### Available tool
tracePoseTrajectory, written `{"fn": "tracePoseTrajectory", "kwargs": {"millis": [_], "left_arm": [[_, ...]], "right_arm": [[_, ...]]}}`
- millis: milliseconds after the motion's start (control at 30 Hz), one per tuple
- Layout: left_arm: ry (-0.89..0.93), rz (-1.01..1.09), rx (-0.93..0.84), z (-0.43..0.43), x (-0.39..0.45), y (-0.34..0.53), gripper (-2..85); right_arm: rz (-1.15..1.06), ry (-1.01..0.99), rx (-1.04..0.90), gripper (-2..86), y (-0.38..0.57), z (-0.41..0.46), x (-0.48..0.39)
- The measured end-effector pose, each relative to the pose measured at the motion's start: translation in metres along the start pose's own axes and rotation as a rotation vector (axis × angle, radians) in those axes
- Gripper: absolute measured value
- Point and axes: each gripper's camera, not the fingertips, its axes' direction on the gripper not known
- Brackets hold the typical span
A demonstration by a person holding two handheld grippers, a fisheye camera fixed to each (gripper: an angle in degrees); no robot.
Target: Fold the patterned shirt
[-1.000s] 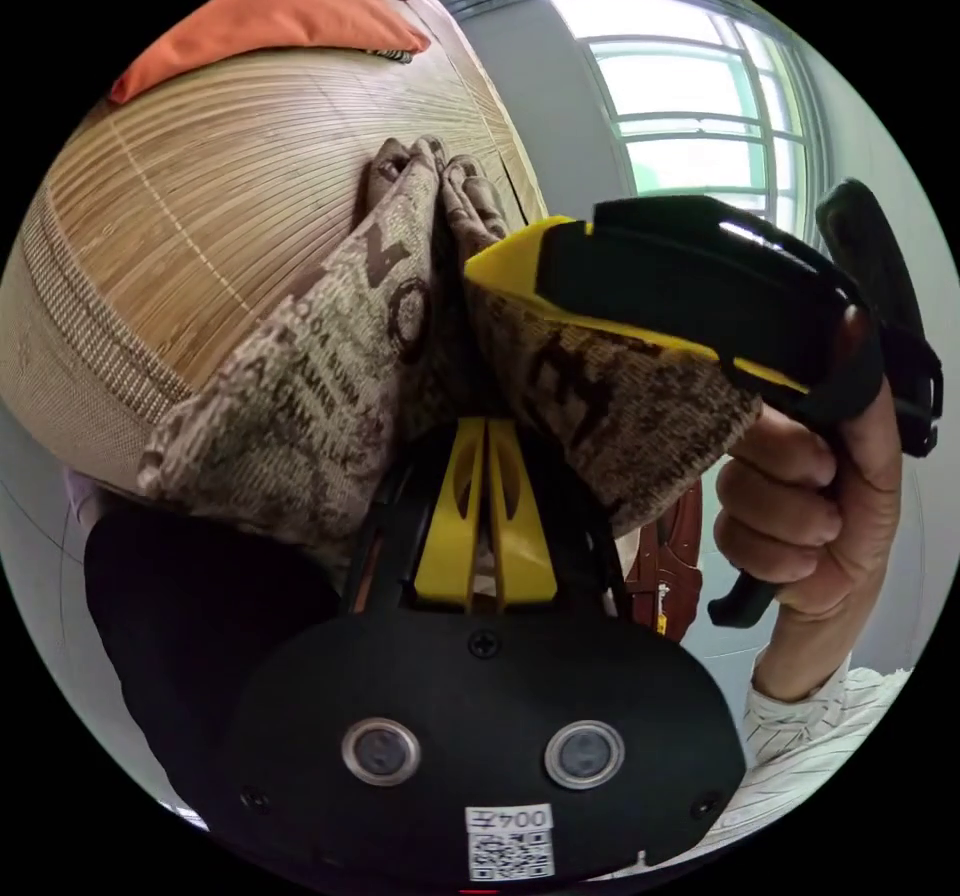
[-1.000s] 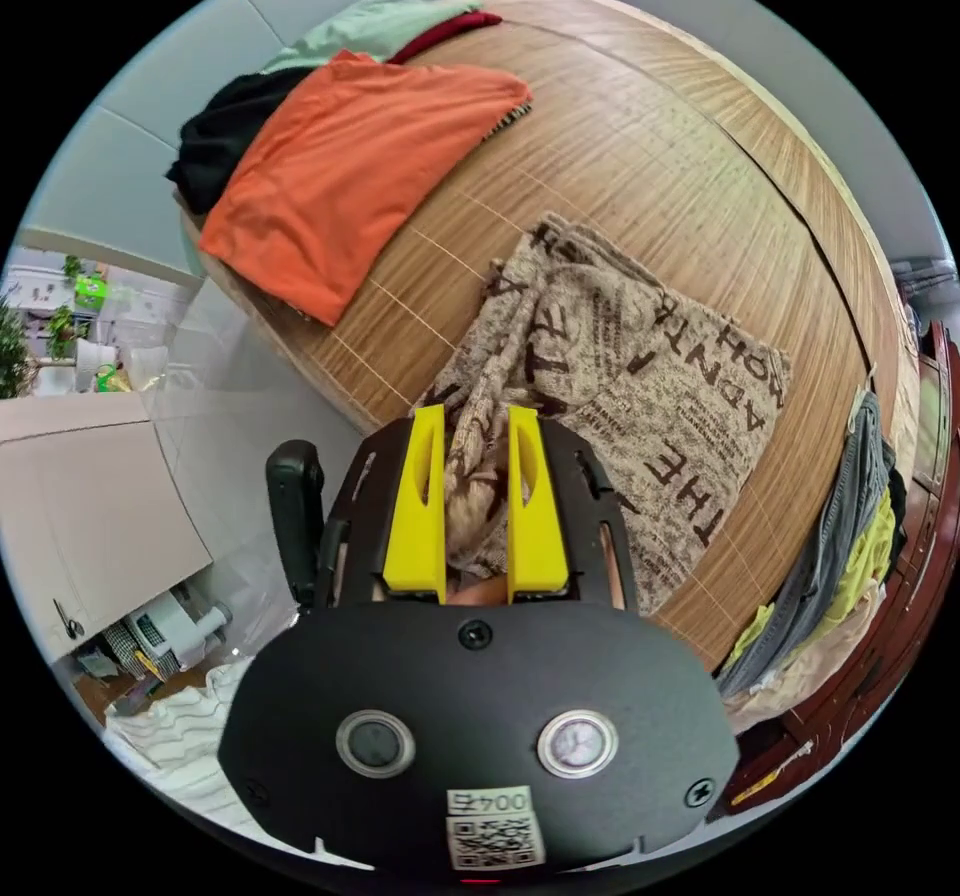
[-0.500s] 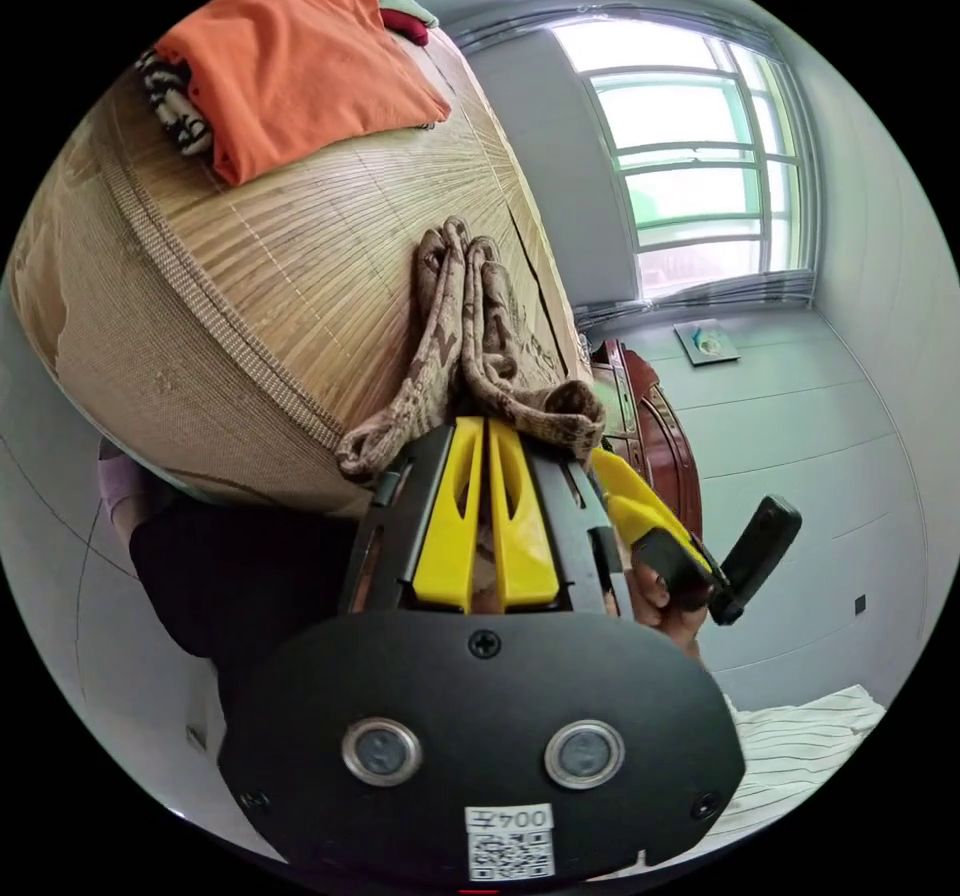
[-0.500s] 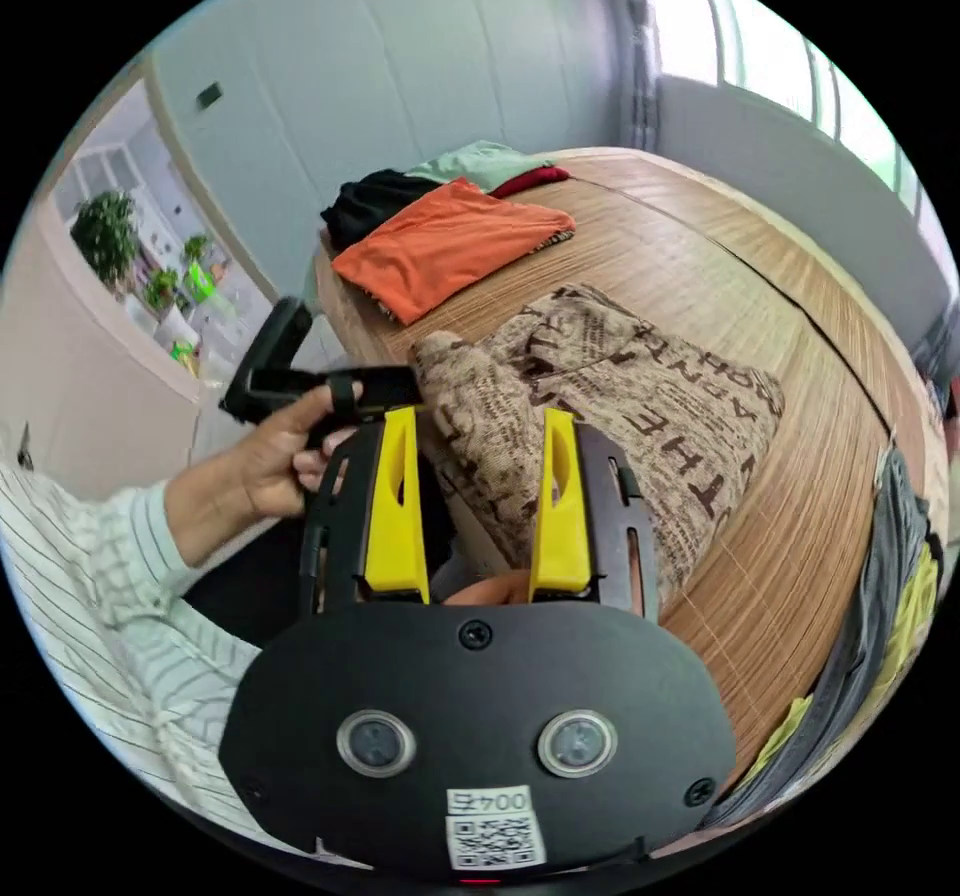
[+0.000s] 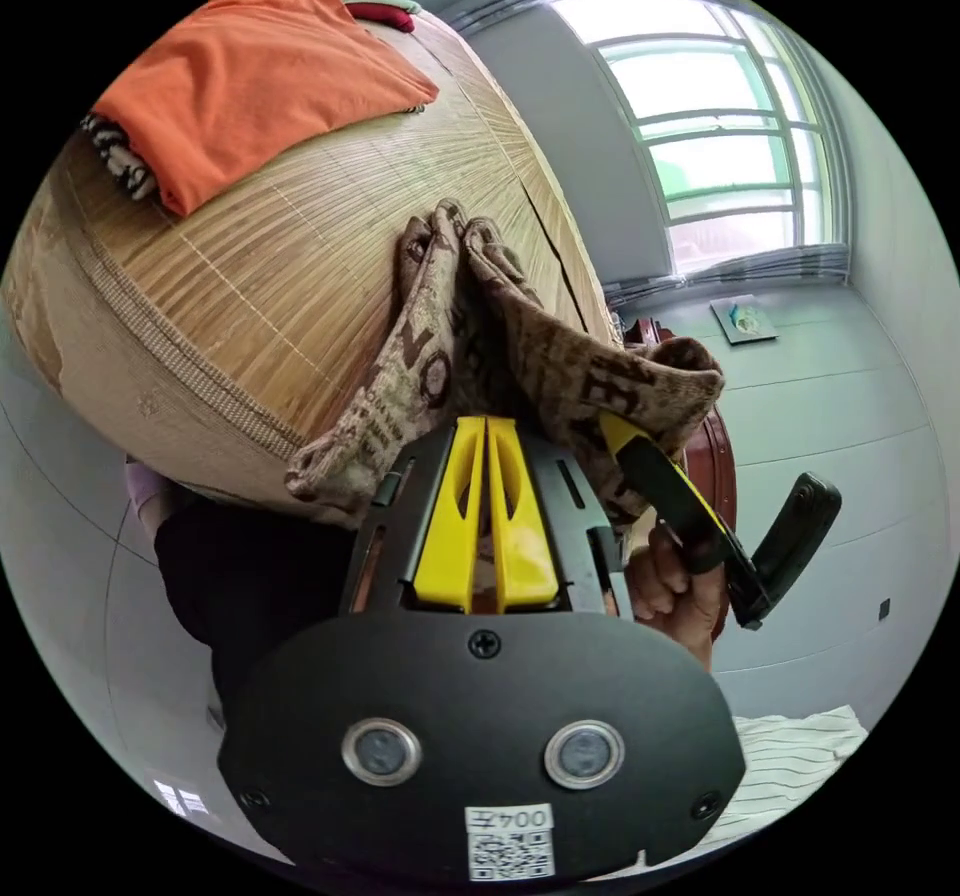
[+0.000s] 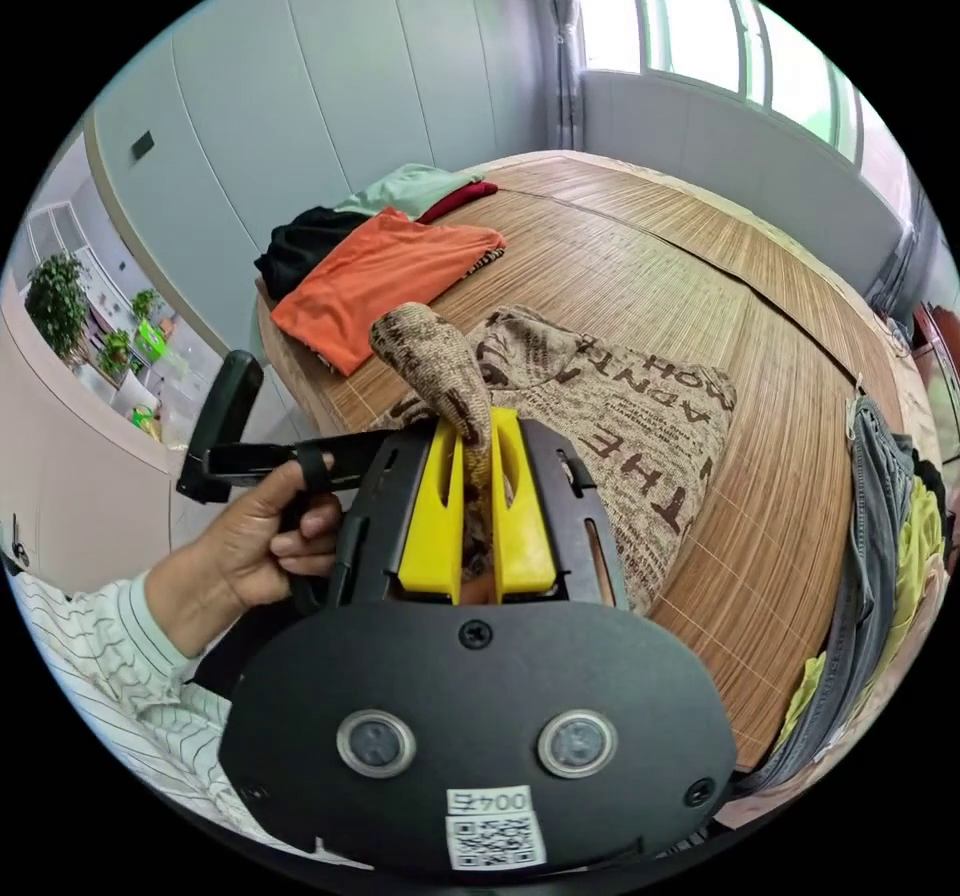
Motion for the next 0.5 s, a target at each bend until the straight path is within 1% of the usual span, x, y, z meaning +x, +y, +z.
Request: {"fn": "tracePoseTrajectory", "kwargs": {"millis": [167, 300, 333, 400, 500], "left_arm": [[0.011, -0.058, -0.015, 0.034, 0.016, -0.035, 0.1], [0.07, -0.192, -0.095, 0.071, -0.011, -0.058, 0.1], [0.088, -0.193, -0.096, 0.074, -0.018, -0.06, 0.1], [0.099, -0.173, -0.09, 0.074, -0.023, -0.061, 0.1], [0.144, -0.153, -0.086, 0.073, -0.031, -0.062, 0.0]], "right_arm": [[0.009, -0.036, 0.05, 5.2, 0.011, -0.016, 0.015], [-0.04, -0.108, 0.02, 7.0, 0.021, -0.01, 0.018], [-0.079, -0.145, -0.006, 7.8, 0.023, -0.01, 0.02], [-0.073, -0.183, 0.013, 8.1, 0.023, -0.019, 0.03], [0.027, -0.261, 0.079, 7.9, 0.018, -0.027, 0.066]]}}
